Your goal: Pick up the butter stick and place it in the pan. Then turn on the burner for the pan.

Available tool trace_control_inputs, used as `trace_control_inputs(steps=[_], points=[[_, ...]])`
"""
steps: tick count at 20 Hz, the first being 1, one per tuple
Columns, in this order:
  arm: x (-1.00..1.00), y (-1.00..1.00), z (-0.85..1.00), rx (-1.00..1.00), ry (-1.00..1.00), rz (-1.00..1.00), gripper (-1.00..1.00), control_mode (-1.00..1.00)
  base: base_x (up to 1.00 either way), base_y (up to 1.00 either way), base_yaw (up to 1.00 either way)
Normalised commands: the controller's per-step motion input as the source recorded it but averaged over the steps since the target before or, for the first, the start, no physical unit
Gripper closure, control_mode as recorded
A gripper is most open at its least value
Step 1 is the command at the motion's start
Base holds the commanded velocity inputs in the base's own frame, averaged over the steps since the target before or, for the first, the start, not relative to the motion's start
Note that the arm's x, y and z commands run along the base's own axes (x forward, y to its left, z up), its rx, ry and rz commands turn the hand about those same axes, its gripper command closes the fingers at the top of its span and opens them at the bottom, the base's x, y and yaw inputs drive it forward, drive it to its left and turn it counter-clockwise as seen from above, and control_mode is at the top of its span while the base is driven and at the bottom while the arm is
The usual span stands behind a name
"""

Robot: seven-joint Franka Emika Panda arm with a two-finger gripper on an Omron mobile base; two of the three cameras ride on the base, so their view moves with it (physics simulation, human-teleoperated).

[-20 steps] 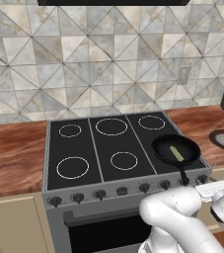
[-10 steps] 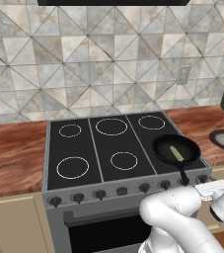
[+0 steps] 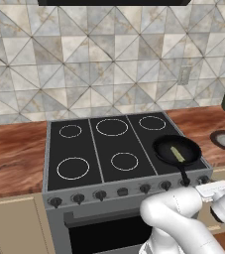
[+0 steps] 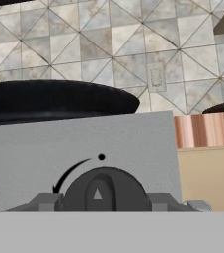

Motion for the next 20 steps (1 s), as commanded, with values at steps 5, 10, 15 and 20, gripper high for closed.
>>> trace_control_inputs(steps=[5, 10, 15, 20], points=[[0.00, 0.00, 0.00, -0.01, 0.00, 0.00, 1.00, -1.00, 0.00, 0.00, 0.00], [0.00, -0.07, 0.00, -0.05, 0.00, 0.00, 1.00, -1.00, 0.00, 0.00, 0.00], [0.00, -0.08, 0.00, -0.09, 0.00, 0.00, 1.00, -1.00, 0.00, 0.00, 0.00], [0.00, -0.01, 0.00, -0.13, 0.00, 0.00, 1.00, -1.00, 0.00, 0.00, 0.00]])
